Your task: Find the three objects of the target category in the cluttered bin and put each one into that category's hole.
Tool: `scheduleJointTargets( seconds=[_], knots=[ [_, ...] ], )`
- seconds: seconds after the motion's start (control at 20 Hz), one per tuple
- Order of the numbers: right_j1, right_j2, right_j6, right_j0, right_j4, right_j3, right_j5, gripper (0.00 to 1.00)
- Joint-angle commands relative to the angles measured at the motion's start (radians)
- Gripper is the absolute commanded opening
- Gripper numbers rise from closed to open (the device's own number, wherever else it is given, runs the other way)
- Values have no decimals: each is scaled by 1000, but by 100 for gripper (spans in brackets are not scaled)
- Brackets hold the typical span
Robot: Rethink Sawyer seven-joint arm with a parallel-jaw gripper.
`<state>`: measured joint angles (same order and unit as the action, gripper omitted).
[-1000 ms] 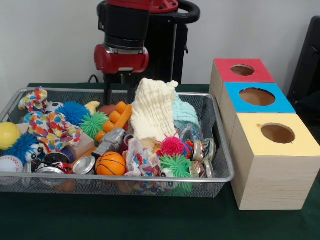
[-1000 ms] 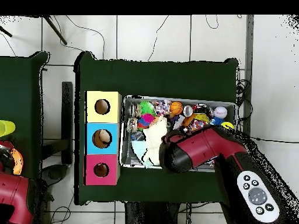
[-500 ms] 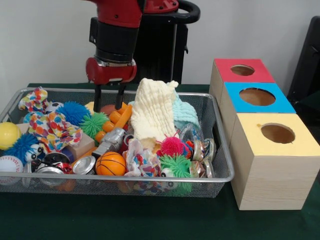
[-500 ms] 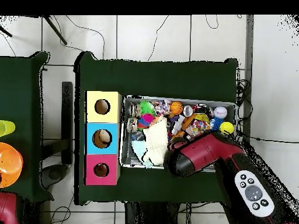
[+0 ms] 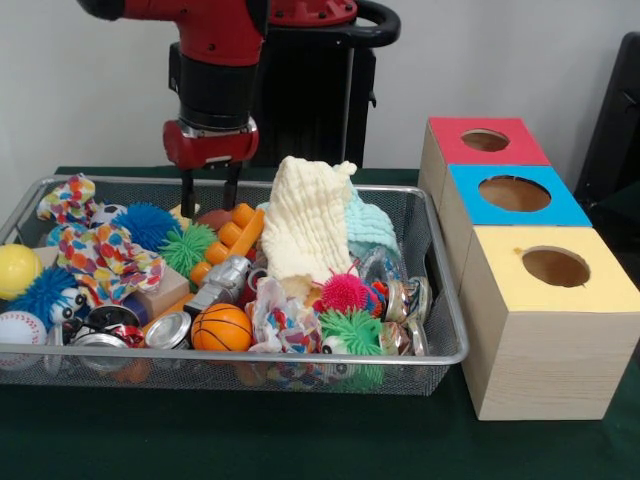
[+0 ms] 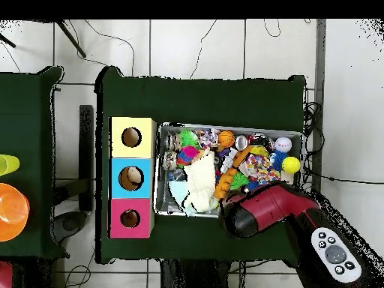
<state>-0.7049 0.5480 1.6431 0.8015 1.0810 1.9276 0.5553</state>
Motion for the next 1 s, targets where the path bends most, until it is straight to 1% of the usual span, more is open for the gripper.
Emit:
scheduleJointTargets(
  seconds=[0.05,0.2,0.3,0.45,0.5,0.65,0.7,0.8,0.9,1.0],
  knots=[
    [71,-16,-231,32,73,58,31,100],
    [78,-30,-217,25,99,48,29,100],
    [98,-35,-213,24,114,31,22,100],
    [95,-62,-149,-8,148,25,7,100],
    [92,-67,-145,-10,158,24,6,100],
    [93,-62,-207,15,162,11,23,100],
    [98,-64,-215,27,166,8,21,100],
    [97,-74,-179,12,184,4,11,100],
    [100,-76,-170,10,193,2,7,100],
    [104,-71,-193,16,204,-10,5,100]
  ],
)
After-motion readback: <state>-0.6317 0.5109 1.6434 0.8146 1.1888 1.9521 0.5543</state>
